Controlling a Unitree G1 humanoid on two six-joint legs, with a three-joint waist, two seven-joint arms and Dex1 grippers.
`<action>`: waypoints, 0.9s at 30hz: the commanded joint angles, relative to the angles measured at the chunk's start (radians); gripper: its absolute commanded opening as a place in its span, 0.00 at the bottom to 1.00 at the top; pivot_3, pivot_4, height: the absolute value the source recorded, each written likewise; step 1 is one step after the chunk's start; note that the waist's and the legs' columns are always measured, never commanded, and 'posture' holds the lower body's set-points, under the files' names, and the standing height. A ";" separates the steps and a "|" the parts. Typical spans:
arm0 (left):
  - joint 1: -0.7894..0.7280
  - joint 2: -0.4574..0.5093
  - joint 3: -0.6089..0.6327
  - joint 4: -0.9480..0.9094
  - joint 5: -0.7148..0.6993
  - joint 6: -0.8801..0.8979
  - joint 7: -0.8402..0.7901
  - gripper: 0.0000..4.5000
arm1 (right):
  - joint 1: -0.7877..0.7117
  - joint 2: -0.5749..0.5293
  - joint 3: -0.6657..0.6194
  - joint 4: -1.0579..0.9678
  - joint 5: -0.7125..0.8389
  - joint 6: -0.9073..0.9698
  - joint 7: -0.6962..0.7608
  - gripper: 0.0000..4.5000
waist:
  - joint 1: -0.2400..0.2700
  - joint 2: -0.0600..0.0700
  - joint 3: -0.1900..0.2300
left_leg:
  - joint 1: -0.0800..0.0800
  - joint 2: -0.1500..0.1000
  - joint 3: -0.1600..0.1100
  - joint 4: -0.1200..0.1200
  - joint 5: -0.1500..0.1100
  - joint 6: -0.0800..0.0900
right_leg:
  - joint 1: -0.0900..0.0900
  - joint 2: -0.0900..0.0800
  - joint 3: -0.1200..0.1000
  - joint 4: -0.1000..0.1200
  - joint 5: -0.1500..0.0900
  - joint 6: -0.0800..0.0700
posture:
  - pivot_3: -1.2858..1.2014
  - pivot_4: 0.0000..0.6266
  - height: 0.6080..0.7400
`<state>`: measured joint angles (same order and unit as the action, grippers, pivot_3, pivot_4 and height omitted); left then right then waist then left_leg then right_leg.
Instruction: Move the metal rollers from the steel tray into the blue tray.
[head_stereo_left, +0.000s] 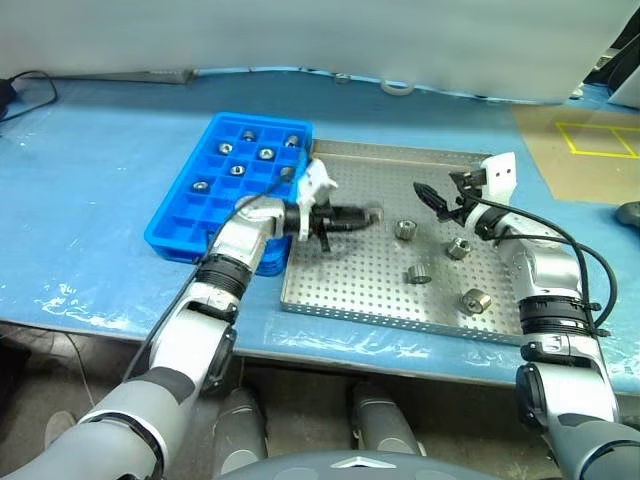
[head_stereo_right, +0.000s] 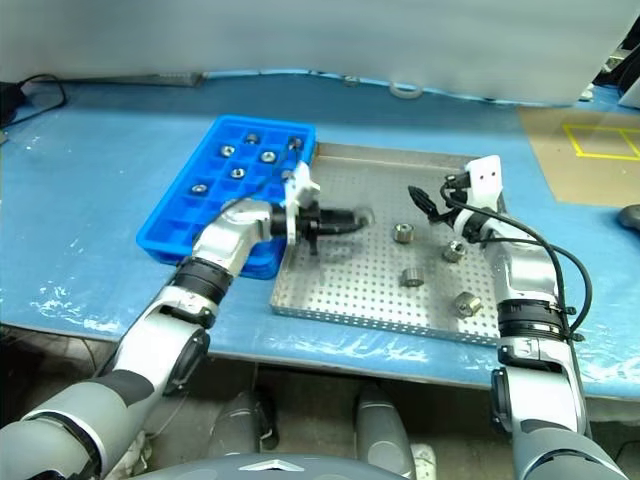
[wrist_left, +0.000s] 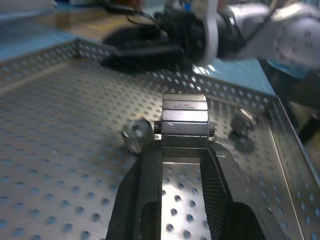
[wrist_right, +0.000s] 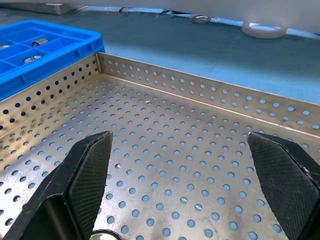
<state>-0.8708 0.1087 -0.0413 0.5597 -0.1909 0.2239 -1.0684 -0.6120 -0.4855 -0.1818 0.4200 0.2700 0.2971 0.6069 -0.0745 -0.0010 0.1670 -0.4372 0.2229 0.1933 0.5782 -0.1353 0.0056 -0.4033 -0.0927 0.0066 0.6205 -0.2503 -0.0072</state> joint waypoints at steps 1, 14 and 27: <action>0.057 0.002 0.107 -0.232 -0.043 0.070 0.239 0.16 | -0.058 0.018 0.019 0.042 -0.010 -0.047 0.018 1.00 | 0.000 0.000 0.000 | 0.000 0.000 0.000 0.000 0.000 0.000 | 0.000 0.000 0.000 0.000 0.000 0.000 | 0.33 0.24 1.00; 0.393 0.108 0.298 -0.720 0.006 0.184 0.748 0.16 | -0.250 0.119 0.087 0.341 -0.062 -0.190 0.105 1.00 | 0.038 0.000 0.001 | -0.003 0.001 0.000 -0.001 0.000 0.000 | -0.002 0.001 -0.002 0.000 0.000 0.000 | 0.40 0.24 1.00; 0.549 0.239 0.347 -0.730 0.015 0.230 0.808 0.16 | -0.283 0.151 0.090 0.421 -0.077 -0.239 0.130 1.00 | 0.073 0.000 0.001 | -0.002 0.001 0.000 -0.001 0.000 -0.007 | -0.003 0.001 -0.002 0.002 0.000 0.000 | 0.41 0.24 1.00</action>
<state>-0.3160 0.3296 0.2970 -0.1549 -0.1771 0.4655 -0.2674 -0.8698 -0.3293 -0.0840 0.8558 0.1899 0.0813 0.7300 -0.0020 -0.0010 0.1676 -0.4389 0.2244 0.1929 0.5771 -0.1351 -0.0013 -0.4060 -0.0921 0.0043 0.6225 -0.2503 -0.0071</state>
